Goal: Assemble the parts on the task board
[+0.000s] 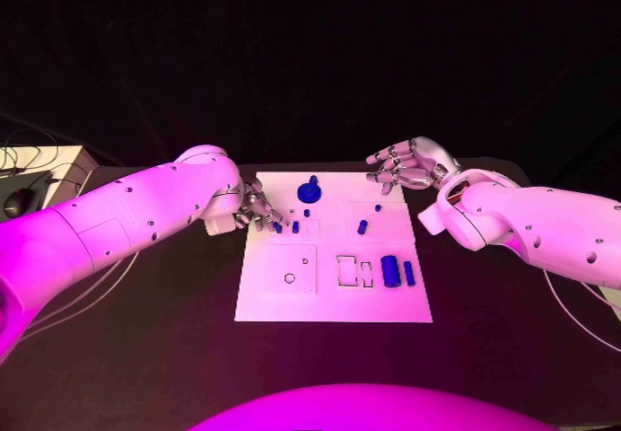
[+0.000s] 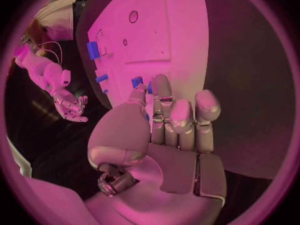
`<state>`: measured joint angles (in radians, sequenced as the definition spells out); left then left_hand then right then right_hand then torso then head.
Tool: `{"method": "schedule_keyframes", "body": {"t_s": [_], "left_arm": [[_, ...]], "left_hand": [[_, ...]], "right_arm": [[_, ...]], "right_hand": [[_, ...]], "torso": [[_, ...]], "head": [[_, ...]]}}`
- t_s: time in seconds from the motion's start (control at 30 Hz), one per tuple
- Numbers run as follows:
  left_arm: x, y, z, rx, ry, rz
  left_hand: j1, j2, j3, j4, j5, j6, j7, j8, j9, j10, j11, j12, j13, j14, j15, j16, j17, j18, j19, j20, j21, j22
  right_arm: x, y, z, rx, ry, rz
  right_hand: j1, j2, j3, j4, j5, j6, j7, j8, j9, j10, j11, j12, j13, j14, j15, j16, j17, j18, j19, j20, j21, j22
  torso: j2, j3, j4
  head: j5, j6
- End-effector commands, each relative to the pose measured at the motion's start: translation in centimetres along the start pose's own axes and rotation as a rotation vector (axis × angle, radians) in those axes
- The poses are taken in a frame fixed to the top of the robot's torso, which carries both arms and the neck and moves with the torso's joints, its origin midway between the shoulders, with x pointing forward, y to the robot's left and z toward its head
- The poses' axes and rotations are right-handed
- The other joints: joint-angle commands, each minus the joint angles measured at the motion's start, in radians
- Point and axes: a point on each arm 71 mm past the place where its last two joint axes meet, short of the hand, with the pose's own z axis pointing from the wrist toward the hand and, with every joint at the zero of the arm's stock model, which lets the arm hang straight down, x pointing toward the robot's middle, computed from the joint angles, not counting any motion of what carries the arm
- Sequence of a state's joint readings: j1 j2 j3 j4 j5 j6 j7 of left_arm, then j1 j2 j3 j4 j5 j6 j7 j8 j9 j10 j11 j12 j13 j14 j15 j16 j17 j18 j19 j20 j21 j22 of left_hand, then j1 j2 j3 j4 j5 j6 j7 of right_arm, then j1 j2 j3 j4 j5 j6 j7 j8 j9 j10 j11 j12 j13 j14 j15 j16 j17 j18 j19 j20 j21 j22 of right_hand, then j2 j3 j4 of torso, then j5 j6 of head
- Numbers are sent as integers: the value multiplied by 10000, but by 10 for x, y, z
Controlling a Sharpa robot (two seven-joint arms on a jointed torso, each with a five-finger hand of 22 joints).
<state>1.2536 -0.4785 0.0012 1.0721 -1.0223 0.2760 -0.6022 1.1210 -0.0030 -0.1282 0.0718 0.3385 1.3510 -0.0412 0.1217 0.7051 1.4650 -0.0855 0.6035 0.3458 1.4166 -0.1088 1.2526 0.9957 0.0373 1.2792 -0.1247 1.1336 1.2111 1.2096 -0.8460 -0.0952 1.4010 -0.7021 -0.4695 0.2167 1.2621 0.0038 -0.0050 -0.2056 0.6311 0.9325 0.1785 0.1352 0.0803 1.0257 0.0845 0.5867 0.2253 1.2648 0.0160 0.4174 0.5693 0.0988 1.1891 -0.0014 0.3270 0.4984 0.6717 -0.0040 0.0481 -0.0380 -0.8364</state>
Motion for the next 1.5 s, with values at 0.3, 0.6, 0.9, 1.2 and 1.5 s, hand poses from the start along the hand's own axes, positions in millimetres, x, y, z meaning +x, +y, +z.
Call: {"method": "schedule_keyframes", "body": {"t_s": [0.3, 0.6, 0.9, 1.2, 1.5], "left_arm": [[-2, -1, -2, 221, -89, -329], [-4, 0, -3, 284, -168, -458], [-19, 0, -16, 1185, -598, -1688], [-30, 2, -36, 3635, -1222, -3725], [-33, -8, -46, 6254, -3534, -3097]], "left_hand": [[166, 54, -129, -6, 15, -67, 22, -15, 25, 439, -32, -41, 20, 3, -65, -42, -13, 18, -13, -70, -70, -18], [174, 55, -160, -2, 13, -91, 33, -17, 22, 428, -27, -71, 19, -11, -65, -72, -48, 29, -49, -67, -121, -55], [474, -13, -171, -81, 56, -855, 371, -191, -80, -218, 165, -598, -121, -608, -13, -1124, -1336, 160, -842, -59, -1301, -922], [2544, 179, 309, -743, 117, -3113, 1481, -570, -3068, -2927, 1454, -3238, -2267, -3545, 1235, -4907, -4479, 348, -3022, 1300, -5700, -3935], [3473, -123, 1869, -1933, 51, -2842, 1370, -537, -5670, -3193, 1892, -4637, -2853, -3809, 1675, -7121, -7085, 484, -3449, 1795, -7267, -4970]], "right_arm": [[1, 0, 0, -74, 132, -43], [1, 0, -1, -69, 135, -43], [1, -1, -1, -83, 91, -24], [-1, -3, -3, -83, -24, -7], [-2, -4, -3, -84, -124, 14]], "right_hand": [[-20, 79, 86, -69, 70, 0, 54, -76, -18, 23, -71, -71, -17, 3, -26, -56, 15, -111, -105, -16, 81, 103], [-20, 79, 86, -69, 70, 0, 54, -76, -18, 23, -71, -71, -17, 3, -26, -56, 15, -111, -105, -16, 81, 103], [-20, 79, 86, -69, 70, 0, 54, -76, -18, 23, -71, -71, -17, 3, -26, -56, 15, -111, -105, -16, 81, 103], [-26, 78, 101, -91, 75, 2, 55, -78, -17, 23, -71, -70, -17, 2, -26, -57, 15, -109, -118, -17, 93, 140], [-14, 82, 111, -103, 76, 2, 56, -78, -17, 24, -72, -69, -17, 2, -27, -58, 14, -108, -121, -19, 97, 149]], "torso": [[2, 5, 1], [4, 0, -5], [-17, 0, 9], [-11, -14, 22], [-9, -26, 16]], "head": [[-4, 11], [15, 34], [-1, 107], [-40, 259], [11, 437]]}}
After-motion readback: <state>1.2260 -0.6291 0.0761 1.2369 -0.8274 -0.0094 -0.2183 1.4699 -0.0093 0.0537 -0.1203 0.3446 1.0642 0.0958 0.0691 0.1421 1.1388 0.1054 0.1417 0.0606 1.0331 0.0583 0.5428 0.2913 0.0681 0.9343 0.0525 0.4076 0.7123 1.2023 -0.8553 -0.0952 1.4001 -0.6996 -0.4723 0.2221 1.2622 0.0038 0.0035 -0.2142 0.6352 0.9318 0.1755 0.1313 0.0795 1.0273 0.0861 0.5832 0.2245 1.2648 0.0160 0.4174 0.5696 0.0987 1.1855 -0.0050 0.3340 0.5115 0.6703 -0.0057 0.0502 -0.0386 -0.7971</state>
